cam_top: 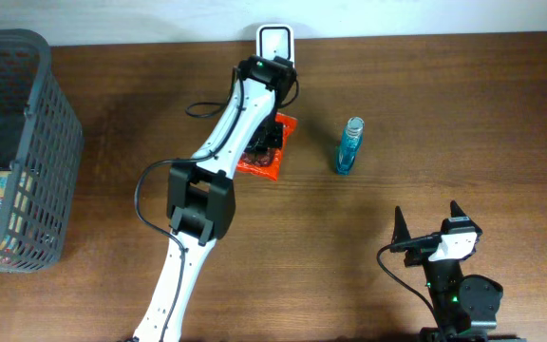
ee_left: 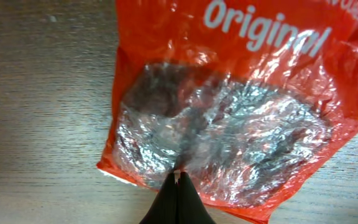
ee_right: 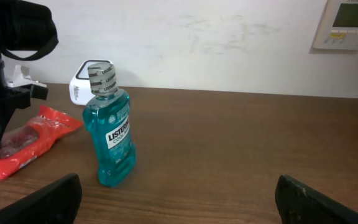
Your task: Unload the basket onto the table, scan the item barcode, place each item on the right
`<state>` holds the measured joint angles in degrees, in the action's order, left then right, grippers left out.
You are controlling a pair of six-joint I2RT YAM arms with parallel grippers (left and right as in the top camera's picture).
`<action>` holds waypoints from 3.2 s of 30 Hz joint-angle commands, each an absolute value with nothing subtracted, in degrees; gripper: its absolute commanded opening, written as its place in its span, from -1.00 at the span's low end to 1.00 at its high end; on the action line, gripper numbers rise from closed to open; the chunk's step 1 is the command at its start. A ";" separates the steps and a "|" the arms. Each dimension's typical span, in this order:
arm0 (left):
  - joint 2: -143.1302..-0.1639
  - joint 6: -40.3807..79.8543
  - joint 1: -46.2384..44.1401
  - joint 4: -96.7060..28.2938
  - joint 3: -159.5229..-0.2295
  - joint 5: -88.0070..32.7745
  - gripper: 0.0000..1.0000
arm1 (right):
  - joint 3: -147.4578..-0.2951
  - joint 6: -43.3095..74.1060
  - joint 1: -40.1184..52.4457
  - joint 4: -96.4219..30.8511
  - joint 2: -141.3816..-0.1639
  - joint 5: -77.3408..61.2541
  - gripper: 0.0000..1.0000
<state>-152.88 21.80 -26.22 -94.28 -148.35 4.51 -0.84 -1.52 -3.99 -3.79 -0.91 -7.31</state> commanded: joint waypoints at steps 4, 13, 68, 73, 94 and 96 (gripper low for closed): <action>-149.93 25.45 -26.46 -89.67 -149.18 1.85 -1.00 | -0.32 -1.28 -4.16 -3.86 -0.54 -6.83 0.97; -151.39 25.43 -29.26 -86.74 -148.16 -6.76 -1.00 | -0.32 -1.28 -4.16 -3.86 -0.51 -6.83 0.97; -149.40 18.35 -17.93 -96.75 -170.98 -7.70 -1.00 | -0.32 -1.28 -4.16 -3.86 -0.54 -6.83 0.97; -141.32 14.26 -17.93 -96.75 -172.59 -7.81 -0.38 | -0.32 -1.26 -4.16 -3.86 -0.54 -6.83 0.97; -125.86 10.13 -19.16 -96.73 -147.39 -9.61 0.99 | -0.32 -1.28 -4.16 -3.86 -0.54 -6.83 0.97; -125.32 10.15 -18.41 -96.73 -147.89 -8.82 0.98 | -0.32 -1.26 -4.16 -3.86 -0.51 -6.83 0.96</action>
<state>-126.85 10.90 -19.03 -96.68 -147.63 -9.04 -0.84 -1.52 -3.99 -3.79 -0.91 -7.31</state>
